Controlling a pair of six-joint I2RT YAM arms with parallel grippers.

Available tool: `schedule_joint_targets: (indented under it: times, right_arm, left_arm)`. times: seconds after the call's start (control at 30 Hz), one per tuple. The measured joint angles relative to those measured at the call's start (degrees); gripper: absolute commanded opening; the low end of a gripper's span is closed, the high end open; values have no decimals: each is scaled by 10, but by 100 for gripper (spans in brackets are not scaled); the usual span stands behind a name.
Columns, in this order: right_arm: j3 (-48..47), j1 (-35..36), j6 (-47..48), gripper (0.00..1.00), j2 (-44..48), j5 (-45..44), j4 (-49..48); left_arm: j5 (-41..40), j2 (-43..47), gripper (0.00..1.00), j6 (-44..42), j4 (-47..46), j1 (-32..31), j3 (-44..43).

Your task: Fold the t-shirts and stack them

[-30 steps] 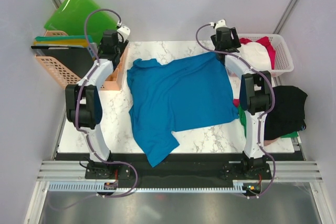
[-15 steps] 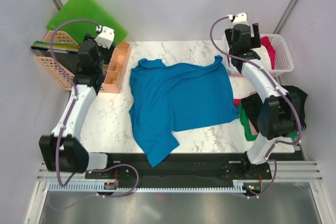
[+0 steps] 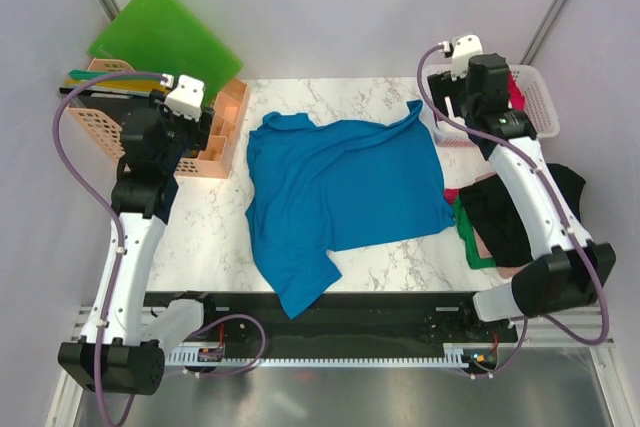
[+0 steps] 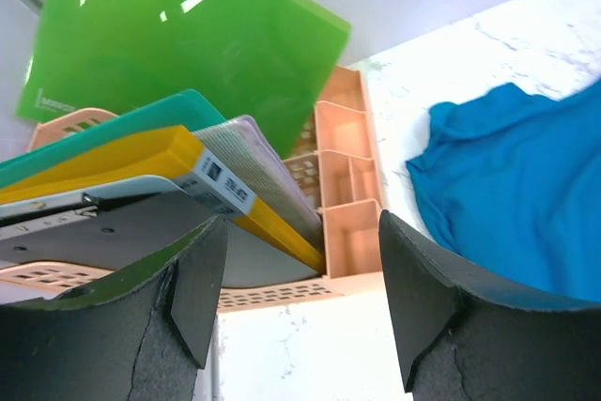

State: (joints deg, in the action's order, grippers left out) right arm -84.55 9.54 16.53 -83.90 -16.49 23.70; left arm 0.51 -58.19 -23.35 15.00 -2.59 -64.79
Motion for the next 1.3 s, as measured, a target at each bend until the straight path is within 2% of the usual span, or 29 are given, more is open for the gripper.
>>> schedule_joint_targets:
  times: [0.17, 0.27, 0.37, 0.5, 0.7, 0.83, 1.13, 1.3]
  right_arm:
    - [1, -1, 23, 96, 79, 113, 100]
    - [10, 0, 47, 96, 106, 168, 151]
    - [64, 0, 69, 96, 141, 219, 185]
    - [141, 0, 79, 97, 154, 264, 228]
    - [200, 0, 79, 97, 163, 300, 255]
    - [212, 0, 75, 96, 184, 317, 257]
    - [223, 0, 77, 95, 192, 308, 255]
    - [230, 0, 83, 95, 186, 298, 242]
  left_arm:
    - [64, 41, 70, 6, 47, 0, 9]
    - [150, 68, 72, 5, 92, 0, 10]
    - [224, 72, 72, 3, 133, -1, 10]
    - [270, 31, 72, 3, 177, -2, 3]
    - [259, -92, 72, 5, 208, -14, -28]
    - [227, -184, 71, 12, 209, -44, -90]
    - [154, -404, 61, 28, 198, -106, -289]
    - [82, -558, 64, 53, 199, -104, -418]
